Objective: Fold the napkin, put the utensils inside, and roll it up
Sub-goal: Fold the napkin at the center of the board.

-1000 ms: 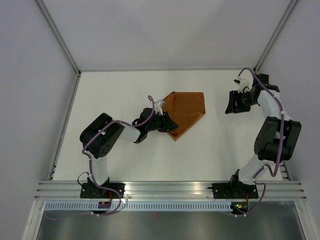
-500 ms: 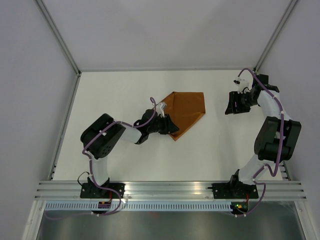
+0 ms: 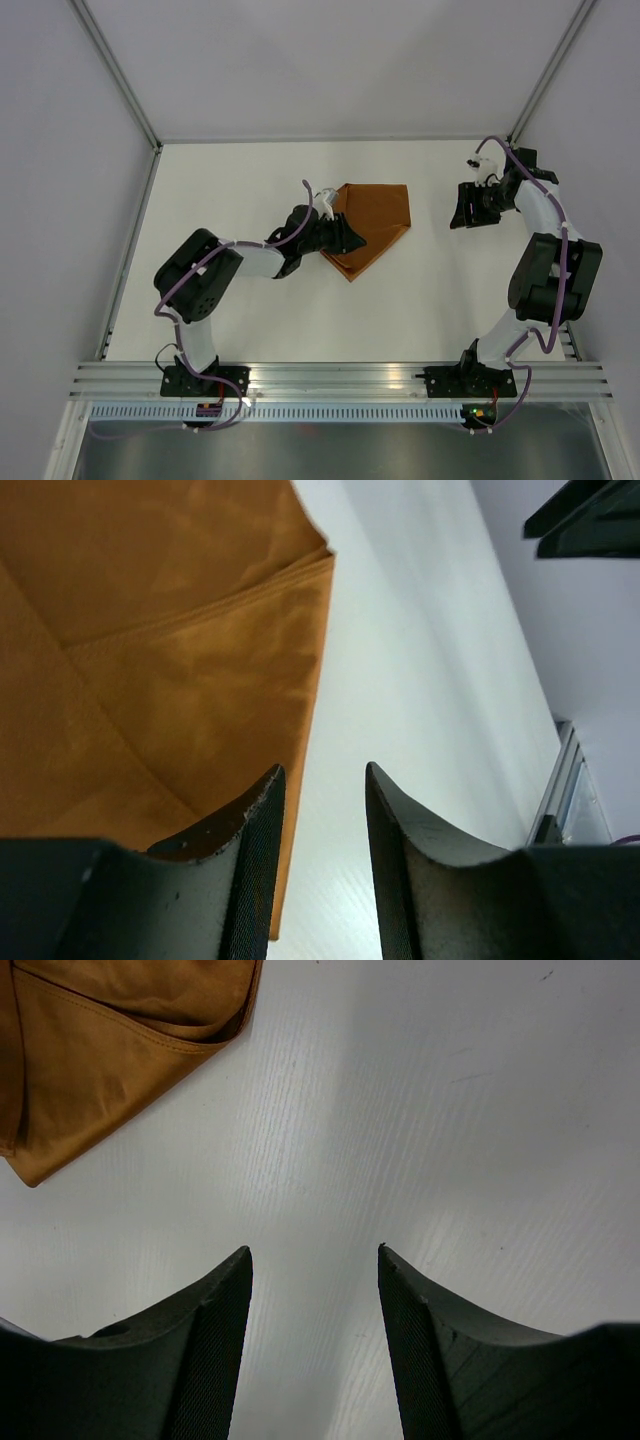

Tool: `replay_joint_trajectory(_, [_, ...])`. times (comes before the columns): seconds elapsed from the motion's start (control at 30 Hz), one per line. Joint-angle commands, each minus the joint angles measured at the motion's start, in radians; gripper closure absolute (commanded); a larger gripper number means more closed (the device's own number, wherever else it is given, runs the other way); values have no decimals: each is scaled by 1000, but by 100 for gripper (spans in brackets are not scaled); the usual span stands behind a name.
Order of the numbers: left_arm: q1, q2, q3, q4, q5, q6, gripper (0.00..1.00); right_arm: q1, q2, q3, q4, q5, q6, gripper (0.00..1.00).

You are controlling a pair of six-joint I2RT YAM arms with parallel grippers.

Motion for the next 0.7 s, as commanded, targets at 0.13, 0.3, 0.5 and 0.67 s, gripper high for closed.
replay_joint_trajectory(0.13, [-2, -184, 86, -43, -101, 28, 56, 88, 22, 121, -17, 36, 14, 41])
replay_joint_trajectory(0.3, [24, -385, 77, -292, -376, -29, 53, 229, 16, 141, 53, 98, 80, 40])
replay_joint_trajectory(0.5, [75, -629, 131, -701, -686, -100, 50, 459, 22, 101, 226, 200, 149, 41])
replay_joint_trajectory(0.67, [122, -789, 103, -881, -822, -138, 46, 661, 66, 83, 311, 320, 186, 44])
